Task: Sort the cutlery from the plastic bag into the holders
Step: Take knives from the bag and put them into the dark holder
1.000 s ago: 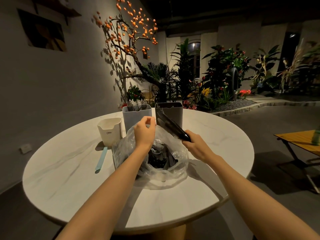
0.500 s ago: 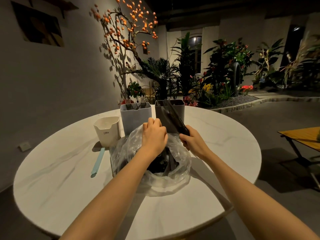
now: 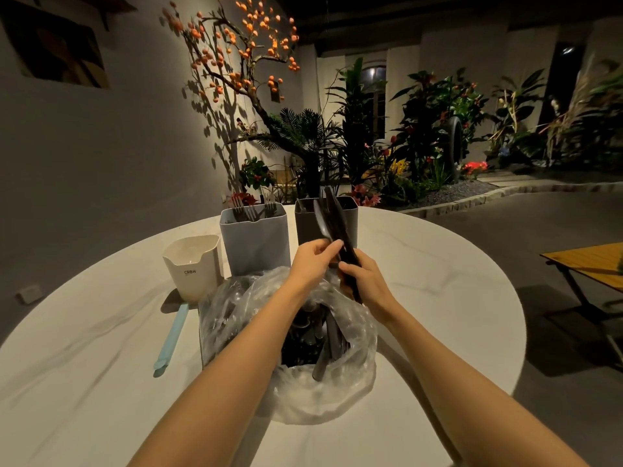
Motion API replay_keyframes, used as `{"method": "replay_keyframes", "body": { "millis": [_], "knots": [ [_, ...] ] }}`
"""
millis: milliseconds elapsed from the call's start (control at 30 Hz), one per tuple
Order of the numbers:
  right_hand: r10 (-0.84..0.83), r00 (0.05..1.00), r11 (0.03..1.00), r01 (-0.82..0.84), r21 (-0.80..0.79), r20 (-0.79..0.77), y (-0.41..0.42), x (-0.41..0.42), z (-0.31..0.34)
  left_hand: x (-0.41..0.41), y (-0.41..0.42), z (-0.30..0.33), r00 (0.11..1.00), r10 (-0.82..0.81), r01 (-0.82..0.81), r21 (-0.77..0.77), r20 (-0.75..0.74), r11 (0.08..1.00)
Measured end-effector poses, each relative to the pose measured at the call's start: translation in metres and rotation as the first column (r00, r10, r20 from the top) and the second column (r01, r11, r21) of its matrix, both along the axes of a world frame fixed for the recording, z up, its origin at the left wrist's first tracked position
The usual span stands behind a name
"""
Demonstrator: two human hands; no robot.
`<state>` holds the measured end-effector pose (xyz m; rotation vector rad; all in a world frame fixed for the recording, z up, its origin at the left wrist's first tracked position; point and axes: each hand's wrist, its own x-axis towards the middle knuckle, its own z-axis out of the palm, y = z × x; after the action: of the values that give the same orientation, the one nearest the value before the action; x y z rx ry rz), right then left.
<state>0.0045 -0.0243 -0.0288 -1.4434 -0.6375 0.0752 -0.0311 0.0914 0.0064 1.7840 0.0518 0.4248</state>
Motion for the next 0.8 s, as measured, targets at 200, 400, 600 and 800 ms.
{"method": "replay_keyframes", "body": {
  "millis": [200, 400, 600, 800],
  "knots": [
    [0.116, 0.993, 0.988, -0.119, -0.098, -0.031, -0.003, -0.007, -0.002, 0.002, 0.007, -0.016, 0.993, 0.064, -0.072, -0.086, -0.098, 0.994],
    [0.175, 0.984, 0.969, -0.179, -0.169, -0.037, -0.009, -0.011, 0.001, -0.006, 0.008, -0.017, 0.990, 0.051, -0.073, -0.169, -0.133, 0.983],
    [0.261, 0.957, 0.953, -0.276, -0.121, -0.128, -0.014, -0.015, 0.006, -0.019, 0.009, -0.014, 0.994, -0.022, -0.013, -0.307, -0.111, 0.952],
    [0.257, 0.954, 0.954, -0.275, -0.118, -0.152, -0.015, -0.015, 0.006, -0.022, 0.006, -0.014, 0.994, -0.003, -0.032, -0.312, -0.110, 0.950]
  ]
}}
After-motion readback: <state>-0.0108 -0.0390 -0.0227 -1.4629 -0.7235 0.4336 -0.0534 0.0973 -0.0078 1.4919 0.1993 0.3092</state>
